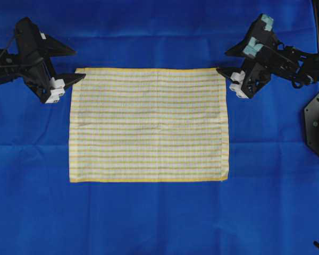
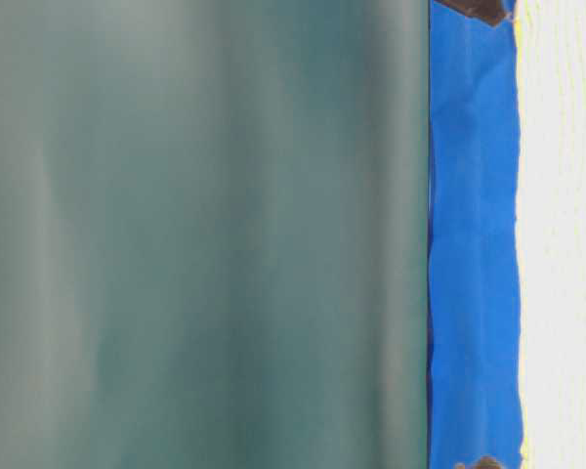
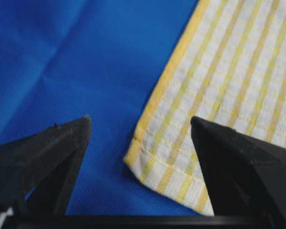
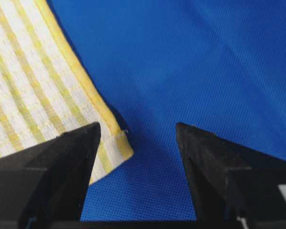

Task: Fold the yellow towel.
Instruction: 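Move both grippers to the towel's top corners and grasp them, then fold the top edge down toward the bottom edge with both grippers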

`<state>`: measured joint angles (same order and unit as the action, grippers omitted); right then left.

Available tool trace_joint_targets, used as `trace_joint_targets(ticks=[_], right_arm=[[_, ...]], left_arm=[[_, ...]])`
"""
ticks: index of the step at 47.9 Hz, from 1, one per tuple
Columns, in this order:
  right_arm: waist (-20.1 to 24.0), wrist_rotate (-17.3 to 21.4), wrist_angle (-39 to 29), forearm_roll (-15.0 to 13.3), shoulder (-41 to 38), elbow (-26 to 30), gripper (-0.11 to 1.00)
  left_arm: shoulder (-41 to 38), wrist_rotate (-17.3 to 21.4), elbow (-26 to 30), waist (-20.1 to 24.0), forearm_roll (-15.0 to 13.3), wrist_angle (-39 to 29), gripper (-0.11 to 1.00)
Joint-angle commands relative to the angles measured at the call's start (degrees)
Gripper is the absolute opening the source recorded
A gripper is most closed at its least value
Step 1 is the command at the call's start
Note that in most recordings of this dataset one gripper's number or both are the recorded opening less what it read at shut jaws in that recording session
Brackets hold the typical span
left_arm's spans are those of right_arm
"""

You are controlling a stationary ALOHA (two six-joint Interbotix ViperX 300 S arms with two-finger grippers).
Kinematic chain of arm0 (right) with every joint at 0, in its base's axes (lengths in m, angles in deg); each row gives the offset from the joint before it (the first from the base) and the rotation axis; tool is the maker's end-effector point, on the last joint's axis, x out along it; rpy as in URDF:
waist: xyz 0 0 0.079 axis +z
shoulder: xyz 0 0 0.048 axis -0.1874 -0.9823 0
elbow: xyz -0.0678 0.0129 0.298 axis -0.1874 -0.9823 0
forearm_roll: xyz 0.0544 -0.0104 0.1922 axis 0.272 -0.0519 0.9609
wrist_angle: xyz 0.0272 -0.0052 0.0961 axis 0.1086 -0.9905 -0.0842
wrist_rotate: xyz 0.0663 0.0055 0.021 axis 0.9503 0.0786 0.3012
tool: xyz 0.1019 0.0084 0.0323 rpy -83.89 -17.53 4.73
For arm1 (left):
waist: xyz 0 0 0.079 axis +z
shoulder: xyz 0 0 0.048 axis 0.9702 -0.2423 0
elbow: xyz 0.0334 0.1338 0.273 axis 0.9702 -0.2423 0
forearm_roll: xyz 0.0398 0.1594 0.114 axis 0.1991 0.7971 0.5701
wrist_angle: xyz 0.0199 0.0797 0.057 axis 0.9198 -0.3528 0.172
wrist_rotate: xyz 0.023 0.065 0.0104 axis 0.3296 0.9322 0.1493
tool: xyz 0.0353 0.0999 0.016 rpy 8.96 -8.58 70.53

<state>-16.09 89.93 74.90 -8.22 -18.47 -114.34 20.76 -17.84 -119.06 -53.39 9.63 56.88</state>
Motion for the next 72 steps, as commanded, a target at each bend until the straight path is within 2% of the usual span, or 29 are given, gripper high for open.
trace_joint_targets(ticks=[1,11,16,20,27,29,42,51,61,72], right_arm=[[-0.18,0.0,0.79,0.53,-0.53,0.88,0.65],[-0.18,0.0,0.79,1.67,-3.34,1.14,0.64],[0.35,0.0,0.79,2.11,-4.48,1.41,0.59],[0.88,0.0,0.79,2.2,-5.1,1.58,0.47],[1.23,0.09,0.79,2.37,-5.01,1.41,0.1],[1.41,0.09,0.79,2.64,-5.01,1.41,0.05],[1.67,0.09,0.79,4.04,-4.57,1.14,0.05],[1.67,0.0,1.05,6.06,-2.72,0.88,0.05],[0.79,-0.35,1.05,6.15,0.44,0.62,0.05],[-0.09,-0.97,0.53,6.06,2.9,0.62,0.05]], left_arm=[[-1.58,0.0,1.14,0.26,0.0,1.23,0.79],[-5.36,-0.18,2.02,0.53,-0.09,1.23,0.75],[-6.86,-0.44,2.37,0.44,-0.09,0.88,0.61],[-7.56,-0.44,2.37,0.53,-0.09,0.79,0.41],[-8.09,-0.18,2.37,0.53,-0.09,-0.35,0.11],[-7.91,-0.26,2.46,0.53,-0.09,-0.44,0.06],[-7.65,0.0,3.08,0.79,-0.18,-1.32,0.05],[-5.45,1.23,5.19,2.29,-0.09,-4.57,0.05],[-2.9,3.16,6.42,3.16,-0.09,-8.61,0.05],[0.79,3.08,6.06,3.25,-0.18,-10.46,0.05]])
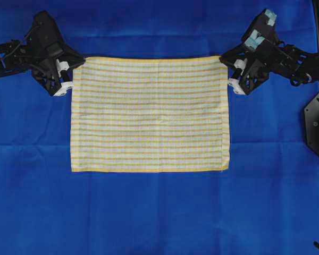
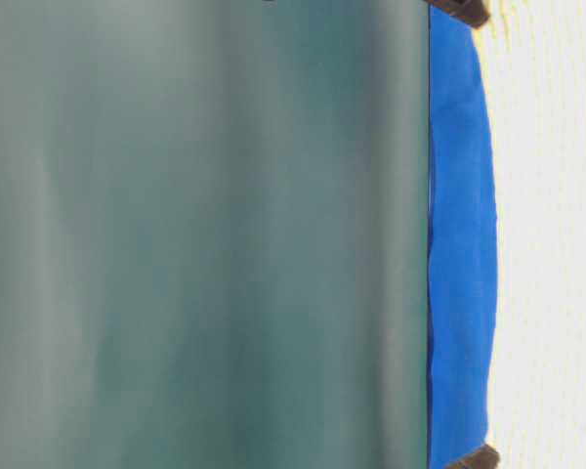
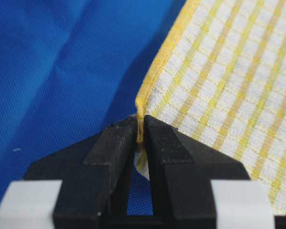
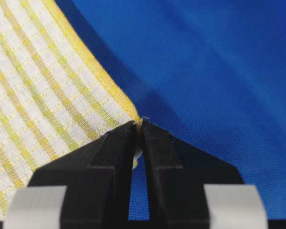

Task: Fold the yellow towel.
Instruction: 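Fold the top edge down toward the bottom edge with both grippers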

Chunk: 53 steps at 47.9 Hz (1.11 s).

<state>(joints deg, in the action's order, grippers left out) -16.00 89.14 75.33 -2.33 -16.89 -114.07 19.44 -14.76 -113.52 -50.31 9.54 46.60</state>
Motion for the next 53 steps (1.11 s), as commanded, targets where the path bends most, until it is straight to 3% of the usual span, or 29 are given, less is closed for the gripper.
trace_joint_targets(ticks=[1,14,24,38,53], right_arm=[[-0.18,-0.18,0.0,0.18,1.41,0.35,0.05],[0.0,-0.18,-1.23,0.18,2.72,0.35,0.05],[2.81,0.62,-2.99,0.44,4.31,-0.79,0.05],[13.8,2.29,-3.25,5.19,9.49,-4.66,0.05],[26.72,2.29,-3.25,11.6,12.57,-5.54,0.05]], left_arm=[[2.37,0.0,0.53,0.18,0.0,-0.26,0.05],[5.89,-0.35,0.09,-0.44,0.0,-2.72,0.05],[7.38,-1.76,-1.76,-4.75,-0.18,-2.64,0.05],[11.43,-6.42,-5.54,-15.03,-0.35,-2.2,0.05],[14.15,-12.74,-5.98,-26.1,-0.44,-2.55,0.05]])
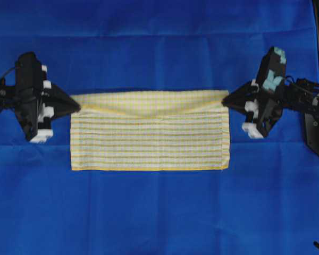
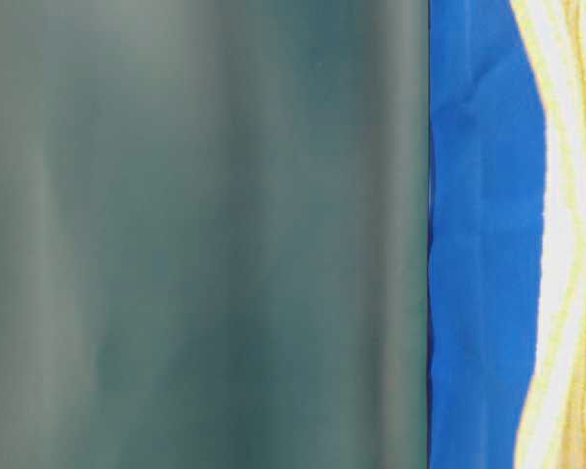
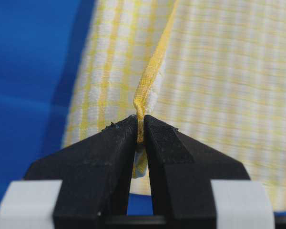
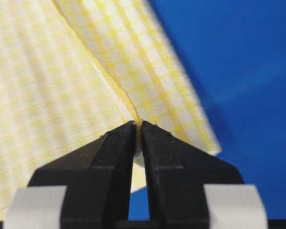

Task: Fold the yellow towel.
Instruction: 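Fold the top edge down toward the bottom edge with both grippers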

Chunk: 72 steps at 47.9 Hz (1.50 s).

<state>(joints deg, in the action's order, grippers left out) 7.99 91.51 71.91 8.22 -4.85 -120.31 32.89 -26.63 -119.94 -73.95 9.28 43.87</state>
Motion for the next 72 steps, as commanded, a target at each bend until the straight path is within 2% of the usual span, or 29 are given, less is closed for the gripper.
trace_joint_targets(ticks=[1,12,19,26,39,63,66,70,72], right_arm=[[3.52,-0.09,0.18,1.32,0.53,0.79,0.05],[11.07,-0.09,0.18,4.83,0.44,0.97,0.05],[14.77,-0.09,0.26,6.68,0.35,1.05,0.05],[17.4,-0.09,0.26,8.09,-0.35,1.23,0.05],[18.9,-0.09,0.18,8.26,-1.41,2.02,0.05],[20.83,-0.09,-1.67,8.35,-3.34,3.43,0.05],[20.83,-0.09,-2.11,8.35,-3.87,3.87,0.05],[20.83,-0.09,-2.55,8.35,-4.48,4.48,0.08],[20.83,-0.18,-2.64,8.26,-4.57,4.75,0.16]], left_arm=[[0.7,-1.32,0.44,-3.25,-0.18,0.18,0.05],[0.35,-6.15,1.05,-11.51,-0.18,0.35,0.05],[0.18,-8.53,1.05,-14.33,-0.18,0.35,0.05],[-0.09,-8.79,1.23,-15.73,-0.18,0.35,0.05],[-2.46,-8.79,3.25,-17.75,-0.18,0.0,0.05],[-2.9,-8.79,3.43,-17.75,-0.18,-1.05,0.06],[-2.9,-8.79,3.52,-17.75,-0.18,-1.41,0.14],[-2.81,-8.7,3.52,-17.75,-0.18,-1.76,0.38],[-2.81,-8.61,3.52,-17.67,-0.18,-2.02,0.51]])
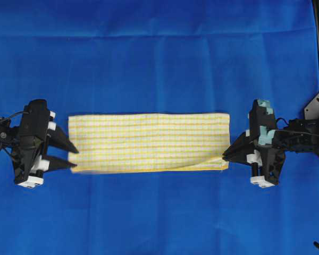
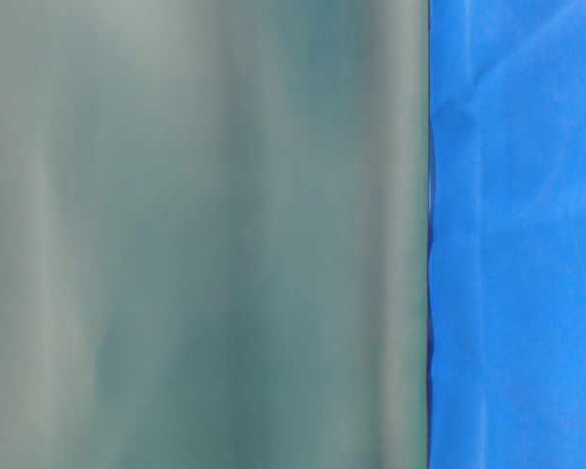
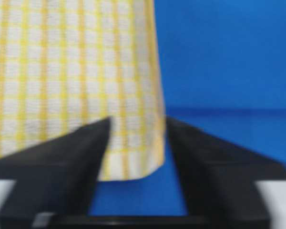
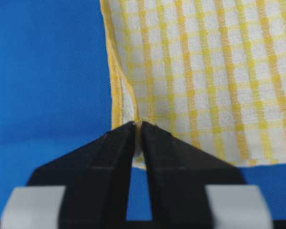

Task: Fold the yellow towel.
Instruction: 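Fold the top edge down toward the bottom edge with both grippers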

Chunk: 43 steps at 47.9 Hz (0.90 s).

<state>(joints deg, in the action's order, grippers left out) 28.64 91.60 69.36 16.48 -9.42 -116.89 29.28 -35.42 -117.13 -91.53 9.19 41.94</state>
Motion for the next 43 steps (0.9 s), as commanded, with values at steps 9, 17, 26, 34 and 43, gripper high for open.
trace_joint_targets(ticks=[9,17,26,34,43], right_arm=[[-0.62,-1.49,0.35,-0.62,1.67,1.14,0.72],[-7.73,-4.31,0.26,-0.7,5.62,-0.26,0.77],[-20.04,-9.32,-2.11,-0.7,7.47,-0.97,0.78],[-25.22,-12.04,-5.63,-0.7,5.01,0.35,0.78],[-25.22,-12.22,-7.21,-0.7,0.0,2.2,0.78]], left_arm=[[2.81,1.23,1.32,0.88,-0.09,-2.02,0.71],[6.06,2.72,1.41,6.77,0.0,-5.36,0.63],[6.42,4.31,1.58,15.29,0.18,-8.0,0.63],[5.8,5.54,1.58,18.54,0.26,-8.79,0.63],[2.81,6.24,1.67,18.46,0.26,-8.44,0.63]])
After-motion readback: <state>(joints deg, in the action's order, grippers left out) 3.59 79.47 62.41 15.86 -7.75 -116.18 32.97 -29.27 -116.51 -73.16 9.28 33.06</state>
